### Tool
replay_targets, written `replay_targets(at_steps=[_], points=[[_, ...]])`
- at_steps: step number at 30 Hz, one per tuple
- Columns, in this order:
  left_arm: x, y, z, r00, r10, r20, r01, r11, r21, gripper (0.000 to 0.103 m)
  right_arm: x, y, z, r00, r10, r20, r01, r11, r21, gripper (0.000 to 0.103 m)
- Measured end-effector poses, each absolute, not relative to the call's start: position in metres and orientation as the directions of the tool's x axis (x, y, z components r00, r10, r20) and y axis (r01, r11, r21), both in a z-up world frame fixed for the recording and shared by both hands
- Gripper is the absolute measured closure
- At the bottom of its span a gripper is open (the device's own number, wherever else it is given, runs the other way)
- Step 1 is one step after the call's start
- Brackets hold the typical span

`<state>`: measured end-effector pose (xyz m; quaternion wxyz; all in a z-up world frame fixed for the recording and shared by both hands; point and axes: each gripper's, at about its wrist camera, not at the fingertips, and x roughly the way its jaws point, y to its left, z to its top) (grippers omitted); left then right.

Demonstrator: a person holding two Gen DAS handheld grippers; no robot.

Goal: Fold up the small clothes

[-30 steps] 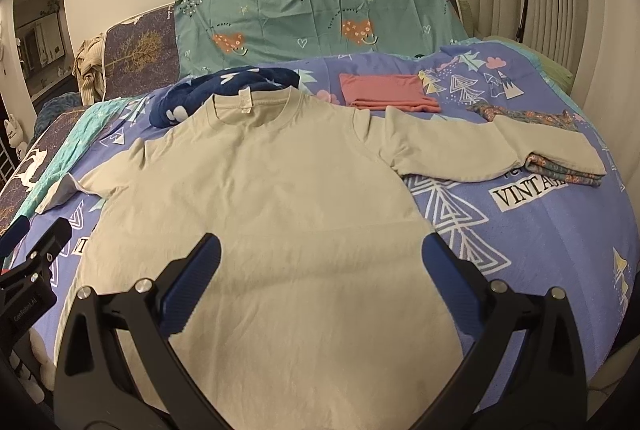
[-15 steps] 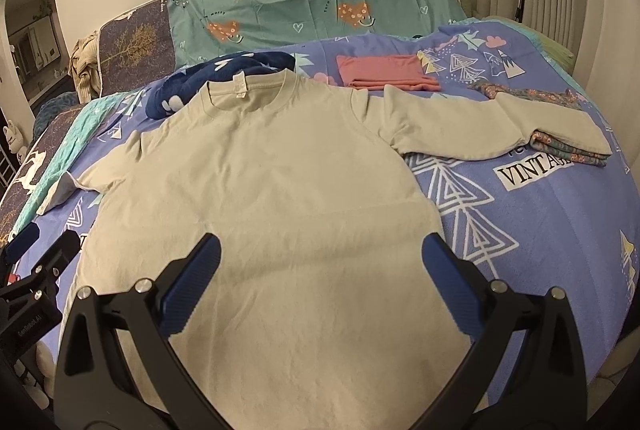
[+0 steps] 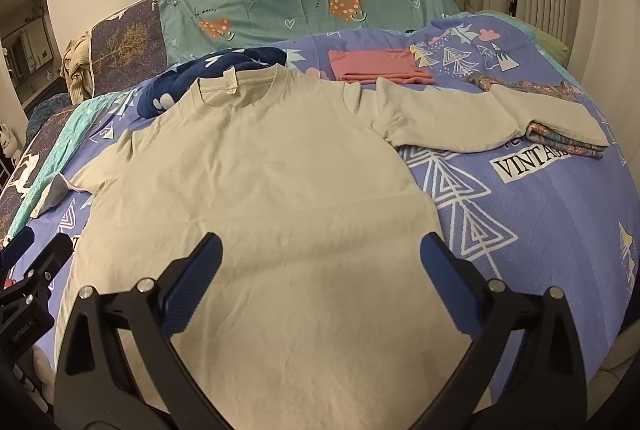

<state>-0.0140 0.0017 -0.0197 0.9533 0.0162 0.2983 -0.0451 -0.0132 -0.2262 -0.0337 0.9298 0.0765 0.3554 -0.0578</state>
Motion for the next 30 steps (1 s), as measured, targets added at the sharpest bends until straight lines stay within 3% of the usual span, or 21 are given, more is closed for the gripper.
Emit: replay_targets(at_steps=[5,12,22,27,30], points=[[-0.013,0.003,-0.022,0.815,-0.079,-0.575,0.094,0.996,-0.004,0.002,-0.013,-0.222,-0.032,0.741,-0.06,-0.669,0.151,0.985,0.079,0.006],[-0.013,0.009,-0.022,0.814,-0.086,-0.575,0.096,0.995,-0.013,0.006,-0.012,-0.217,-0.032,0.736,-0.049,-0.675,0.134,0.988,0.075,0.026],[-0.012,0.015,-0.023,0.81,-0.096,-0.578,0.101,0.995,-0.024,0.012,-0.009,-0.206,-0.031,0.731,-0.035,-0.681,0.108,0.992,0.064,0.033],[-0.004,0.024,-0.03,0.785,-0.101,-0.612,0.1,0.994,-0.036,0.023,-0.005,-0.203,-0.034,0.715,-0.003,-0.699,0.087,0.993,0.084,0.059],[0.004,0.038,-0.037,0.751,-0.156,-0.641,0.107,0.988,-0.115,0.035,0.0,-0.2,-0.04,0.69,0.017,-0.723,0.071,0.993,0.091,0.066]])
